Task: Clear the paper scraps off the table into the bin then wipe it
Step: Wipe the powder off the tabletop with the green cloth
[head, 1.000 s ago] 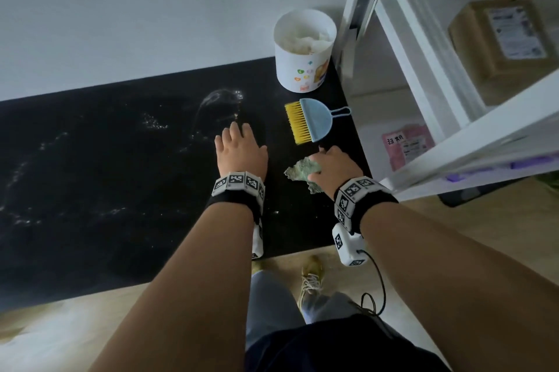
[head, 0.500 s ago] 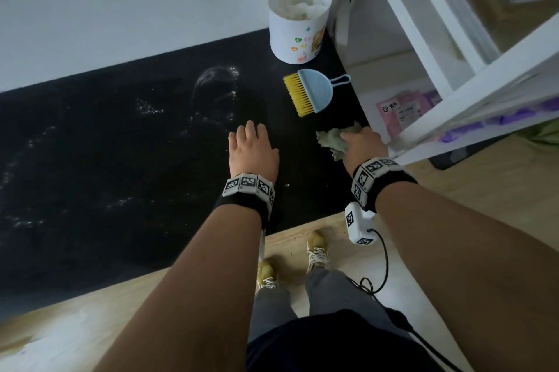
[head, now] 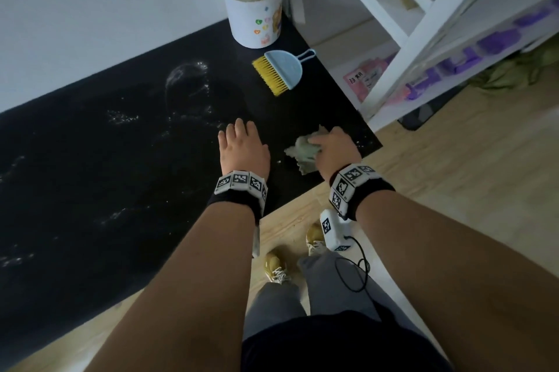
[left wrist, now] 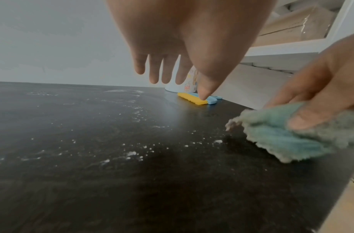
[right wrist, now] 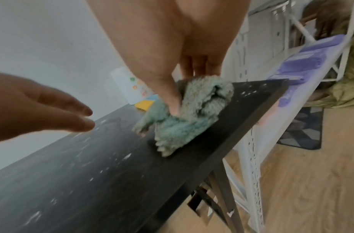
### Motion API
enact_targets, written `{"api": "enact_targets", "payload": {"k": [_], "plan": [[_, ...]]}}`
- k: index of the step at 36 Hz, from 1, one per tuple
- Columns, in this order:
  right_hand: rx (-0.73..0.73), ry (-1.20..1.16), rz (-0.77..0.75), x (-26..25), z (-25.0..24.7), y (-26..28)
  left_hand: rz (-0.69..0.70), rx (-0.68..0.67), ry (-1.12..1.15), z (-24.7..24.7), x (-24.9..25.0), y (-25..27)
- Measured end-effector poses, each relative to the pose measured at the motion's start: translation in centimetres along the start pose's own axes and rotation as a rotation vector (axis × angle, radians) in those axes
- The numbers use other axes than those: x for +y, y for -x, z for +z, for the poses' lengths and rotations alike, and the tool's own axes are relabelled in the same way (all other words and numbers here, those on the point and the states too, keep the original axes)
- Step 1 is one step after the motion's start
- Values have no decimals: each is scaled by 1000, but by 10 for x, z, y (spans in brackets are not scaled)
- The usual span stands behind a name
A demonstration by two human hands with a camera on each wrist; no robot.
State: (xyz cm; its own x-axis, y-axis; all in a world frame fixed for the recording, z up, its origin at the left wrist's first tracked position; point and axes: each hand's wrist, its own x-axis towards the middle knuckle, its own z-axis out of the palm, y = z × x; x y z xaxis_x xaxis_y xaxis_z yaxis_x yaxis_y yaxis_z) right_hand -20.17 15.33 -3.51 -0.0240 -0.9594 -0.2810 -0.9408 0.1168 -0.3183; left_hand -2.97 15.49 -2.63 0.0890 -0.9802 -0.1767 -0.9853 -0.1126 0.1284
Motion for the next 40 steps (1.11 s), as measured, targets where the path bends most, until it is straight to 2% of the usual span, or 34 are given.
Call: {"api": "enact_targets", "payload": {"k": [4,10,17,21,25,28,30,33,36,40], "plan": [[147,10,117,25,-20,-6,8,-18,-2,3,6,6],[72,64,257,68,-23,-20,-11,-36,-14,9,13,14],[6,54,149,46,-4,-4,-62,-60,9,13,17,22],[-20,-51,117,25,9,7,-91,-41,5,12,10,26],[-125,-98,-26,6,15,18,-138,-16,-2,10,-1,34],[-83,-135,-69,0,14,22,-167,-1,-11,8,-11,41],[-9,-163,-37,0,8,21,-183,2,-13,6,-18,44],[80,-100,90,9,-1,13,-212,0,-15,6,-28,49],[28,-17,233,15,-3,8,-221,3,-6,7,-38,52],[-10,61,248,2,13,9,-237,-1,4,7,-56,54]]}}
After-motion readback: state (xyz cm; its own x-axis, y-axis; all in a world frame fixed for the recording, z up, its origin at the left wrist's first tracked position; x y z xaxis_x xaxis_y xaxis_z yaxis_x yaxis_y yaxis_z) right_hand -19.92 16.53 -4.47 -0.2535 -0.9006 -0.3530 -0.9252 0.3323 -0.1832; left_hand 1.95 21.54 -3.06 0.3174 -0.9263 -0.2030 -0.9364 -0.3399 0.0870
